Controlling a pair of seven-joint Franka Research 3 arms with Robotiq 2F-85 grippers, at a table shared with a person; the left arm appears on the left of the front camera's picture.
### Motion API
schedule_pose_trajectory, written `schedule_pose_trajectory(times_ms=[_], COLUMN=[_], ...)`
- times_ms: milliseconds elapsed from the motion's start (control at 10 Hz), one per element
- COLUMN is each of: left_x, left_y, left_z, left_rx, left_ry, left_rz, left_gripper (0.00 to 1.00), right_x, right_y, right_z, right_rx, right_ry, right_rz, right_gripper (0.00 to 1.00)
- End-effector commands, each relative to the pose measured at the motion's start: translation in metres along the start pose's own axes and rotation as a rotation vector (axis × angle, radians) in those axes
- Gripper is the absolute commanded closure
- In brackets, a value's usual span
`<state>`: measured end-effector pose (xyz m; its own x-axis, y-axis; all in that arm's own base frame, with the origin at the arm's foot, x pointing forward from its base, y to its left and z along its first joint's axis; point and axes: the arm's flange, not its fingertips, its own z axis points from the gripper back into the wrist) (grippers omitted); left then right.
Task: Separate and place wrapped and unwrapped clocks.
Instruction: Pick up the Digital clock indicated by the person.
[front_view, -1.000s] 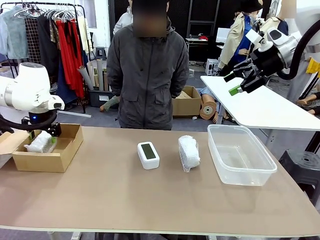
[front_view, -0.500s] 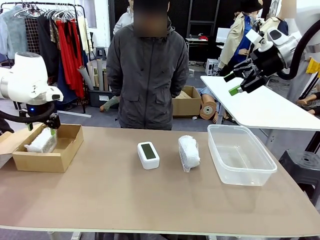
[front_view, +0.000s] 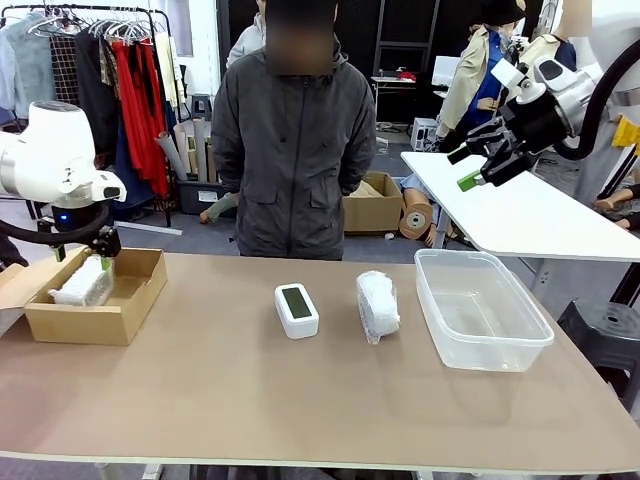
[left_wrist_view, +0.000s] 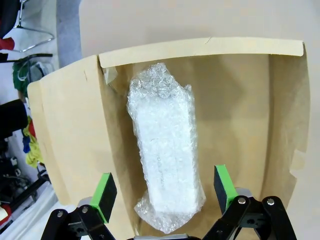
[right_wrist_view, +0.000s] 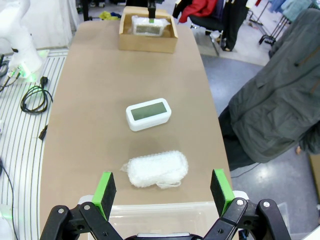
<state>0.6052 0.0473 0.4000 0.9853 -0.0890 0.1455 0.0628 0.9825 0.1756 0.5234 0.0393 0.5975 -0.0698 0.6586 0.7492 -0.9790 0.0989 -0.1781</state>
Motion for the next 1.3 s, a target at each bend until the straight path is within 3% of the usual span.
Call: schedule_pose_trajectory(times_ms=[0,200,400,600,900,1200], left_x=[0.001,0.000,-0.008,-0.018,-0.022,-0.026], left_y=[0.001,0.000,-0.010,-0.015,-0.012,-0.008], left_z=[0.000,-0.001,0.018,0.048,0.090,0.130], left_rx=[0.005,0.000,-0.067,-0.262,-0.451,-0.661], left_ry=[-0.011,0.000,0.021,-0.014,-0.116,-0.358], left_rz=[-0.004,0.000,-0.159,-0.339,-0.592,-0.908], left_gripper=[0.00,0.00,0.00,0.00,0.00,0.00], right_x=[0.000,0.000,0.000,0.000,0.000,0.000], right_y=[0.000,0.000,0.000,0.000,0.000,0.000], right_z=[0.001,0.001,0.001,0.001,0.001,0.001], right_rx=[-0.003,-0.003,-0.003,-0.003,-0.003,-0.003], right_ry=[0.009,0.009,0.009,0.009,0.009,0.009], right_rz=[0.005,0.005,0.005,0.005,0.005,0.005], right_gripper=[0.00,0.00,0.00,0.00,0.00,0.00])
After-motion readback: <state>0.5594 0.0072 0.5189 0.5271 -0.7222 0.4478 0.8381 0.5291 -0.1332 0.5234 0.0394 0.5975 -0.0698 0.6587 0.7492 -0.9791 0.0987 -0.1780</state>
